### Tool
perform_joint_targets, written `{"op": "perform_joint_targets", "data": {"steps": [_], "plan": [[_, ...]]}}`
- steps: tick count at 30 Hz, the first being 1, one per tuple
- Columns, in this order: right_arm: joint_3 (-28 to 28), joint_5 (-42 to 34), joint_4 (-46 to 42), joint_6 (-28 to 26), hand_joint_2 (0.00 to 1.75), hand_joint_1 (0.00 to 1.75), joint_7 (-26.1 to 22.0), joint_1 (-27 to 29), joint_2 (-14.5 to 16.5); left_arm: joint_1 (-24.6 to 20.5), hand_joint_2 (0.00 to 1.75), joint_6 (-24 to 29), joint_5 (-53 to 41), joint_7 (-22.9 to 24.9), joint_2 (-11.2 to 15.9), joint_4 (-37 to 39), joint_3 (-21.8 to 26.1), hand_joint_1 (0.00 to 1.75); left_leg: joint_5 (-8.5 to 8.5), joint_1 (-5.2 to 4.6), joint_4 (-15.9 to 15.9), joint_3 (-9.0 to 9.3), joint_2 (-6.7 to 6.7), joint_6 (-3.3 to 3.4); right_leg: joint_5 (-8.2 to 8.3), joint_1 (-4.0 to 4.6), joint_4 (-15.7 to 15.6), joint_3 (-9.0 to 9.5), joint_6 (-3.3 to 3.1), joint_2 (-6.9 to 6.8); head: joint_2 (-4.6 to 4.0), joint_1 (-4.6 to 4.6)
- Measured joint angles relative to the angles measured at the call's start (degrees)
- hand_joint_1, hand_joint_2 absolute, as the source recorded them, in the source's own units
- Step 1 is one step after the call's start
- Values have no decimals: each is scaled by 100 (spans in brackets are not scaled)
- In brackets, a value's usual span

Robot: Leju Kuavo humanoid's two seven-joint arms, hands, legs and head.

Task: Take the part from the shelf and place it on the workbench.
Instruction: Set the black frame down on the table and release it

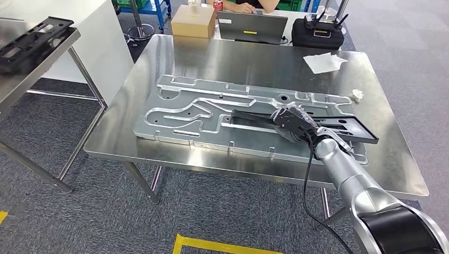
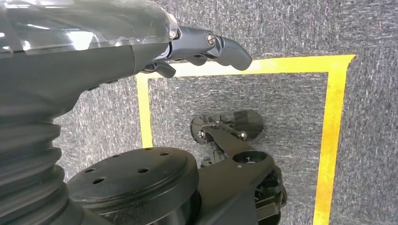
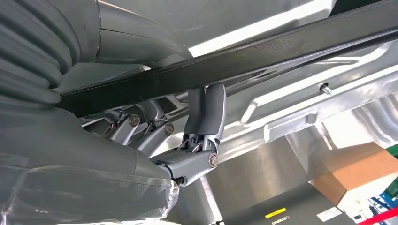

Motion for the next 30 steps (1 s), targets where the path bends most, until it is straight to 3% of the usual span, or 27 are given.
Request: {"op": "perform_joint_targets", "data": {"steps": [10, 14, 30], "plan": [[169, -158, -178, -166, 175, 175, -91, 138, 16, -82, 175, -129, -155, 9, 30, -2, -24, 0, -13, 23, 0, 31, 10, -25, -8, 26, 1, 33, -31, 10, 1, 0], [256, -207, -392, -186, 0, 0, -108, 264, 16, -107, 175, -161, -262, 41, 30, -2, -57, 0, -17, 32, 0, 35, 30, -33, -6, 35, 1, 32, -38, 26, 1, 0], [692, -276, -1375, -178, 0, 0, -32, 820, -8, -137, 175, -169, -418, 251, 88, -4, -174, 0, -26, 49, -2, 35, 79, -56, 6, 51, 2, 23, -62, 74, 1, 0]]}}
